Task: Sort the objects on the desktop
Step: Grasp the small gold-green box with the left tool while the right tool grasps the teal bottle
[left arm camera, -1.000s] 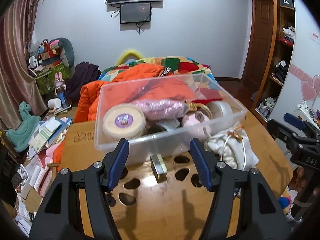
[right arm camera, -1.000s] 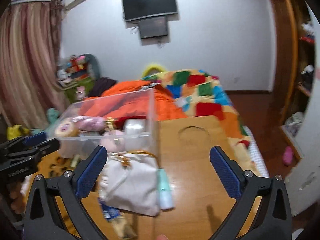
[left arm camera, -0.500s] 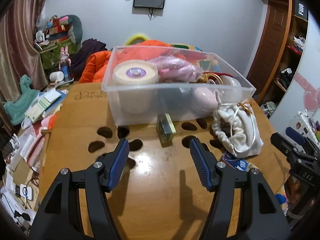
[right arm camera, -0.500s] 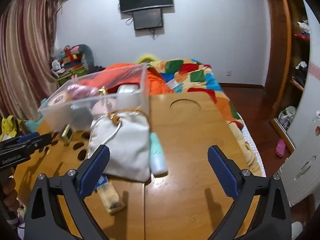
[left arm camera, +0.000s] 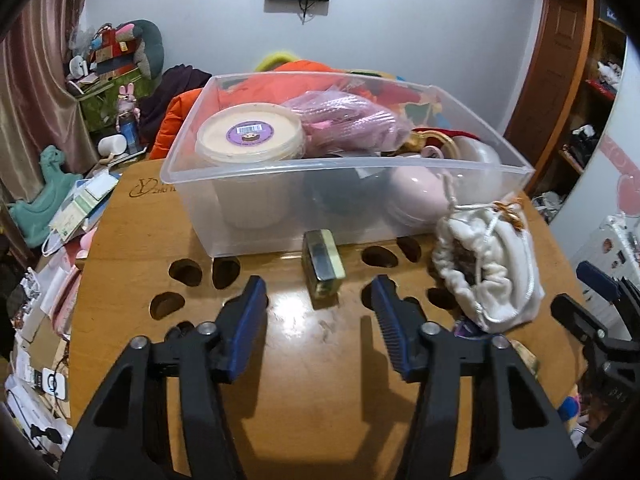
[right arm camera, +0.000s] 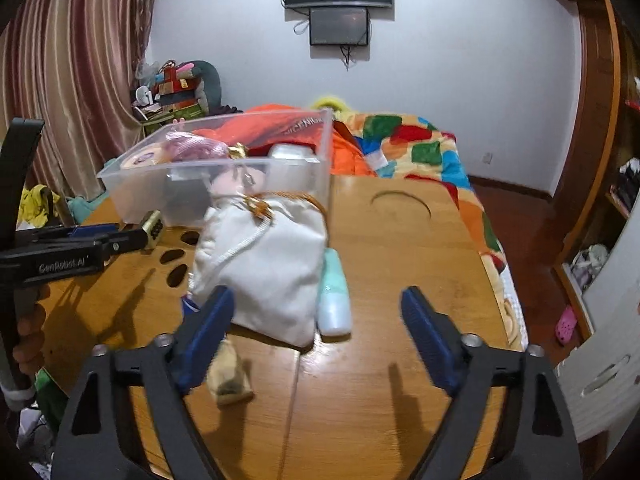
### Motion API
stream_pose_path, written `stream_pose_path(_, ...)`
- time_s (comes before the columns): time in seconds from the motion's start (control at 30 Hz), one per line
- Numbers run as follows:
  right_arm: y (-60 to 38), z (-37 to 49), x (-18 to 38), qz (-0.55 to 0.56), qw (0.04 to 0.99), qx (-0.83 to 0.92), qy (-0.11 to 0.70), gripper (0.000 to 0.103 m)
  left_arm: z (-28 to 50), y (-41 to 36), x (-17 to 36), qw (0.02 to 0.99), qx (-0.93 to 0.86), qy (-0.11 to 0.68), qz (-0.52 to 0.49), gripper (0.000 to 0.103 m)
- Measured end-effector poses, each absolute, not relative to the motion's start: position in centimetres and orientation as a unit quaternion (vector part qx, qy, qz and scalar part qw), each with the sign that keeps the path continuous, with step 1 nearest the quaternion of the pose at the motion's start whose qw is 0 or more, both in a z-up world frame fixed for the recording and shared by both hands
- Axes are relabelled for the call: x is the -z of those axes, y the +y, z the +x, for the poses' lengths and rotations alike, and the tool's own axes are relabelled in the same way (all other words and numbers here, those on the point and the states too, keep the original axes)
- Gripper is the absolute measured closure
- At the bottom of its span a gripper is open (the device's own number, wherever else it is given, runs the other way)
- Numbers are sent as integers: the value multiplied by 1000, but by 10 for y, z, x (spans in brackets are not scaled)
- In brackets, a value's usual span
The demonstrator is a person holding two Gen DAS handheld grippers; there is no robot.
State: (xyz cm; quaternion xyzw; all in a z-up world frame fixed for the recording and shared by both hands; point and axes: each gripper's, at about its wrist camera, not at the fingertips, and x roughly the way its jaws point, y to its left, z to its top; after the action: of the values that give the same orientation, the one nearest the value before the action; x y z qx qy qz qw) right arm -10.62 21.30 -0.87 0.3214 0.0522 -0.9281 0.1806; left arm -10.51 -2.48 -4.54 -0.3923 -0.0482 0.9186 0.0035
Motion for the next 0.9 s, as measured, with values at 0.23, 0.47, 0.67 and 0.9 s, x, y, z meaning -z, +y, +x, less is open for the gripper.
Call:
stream_pose_path(0.23,235,-127,25,361,182,914,29,52,-119,-21,52,-7,-912,-53,-407,56)
stream_pose_path(0.47,225,-147,31,377,213,900,57,62,-128,-16,55,-17,-911,-42,-411,61)
stream_pose_path(0.67,217,-159,34,378,228,894,76,72,-133,-16,57,-22,-911,-39,-410,66)
stream_pose_path(0.9,218,-167,36,379,225,893,93,80,-135,-16,57,-33,-913,-36,-405,69)
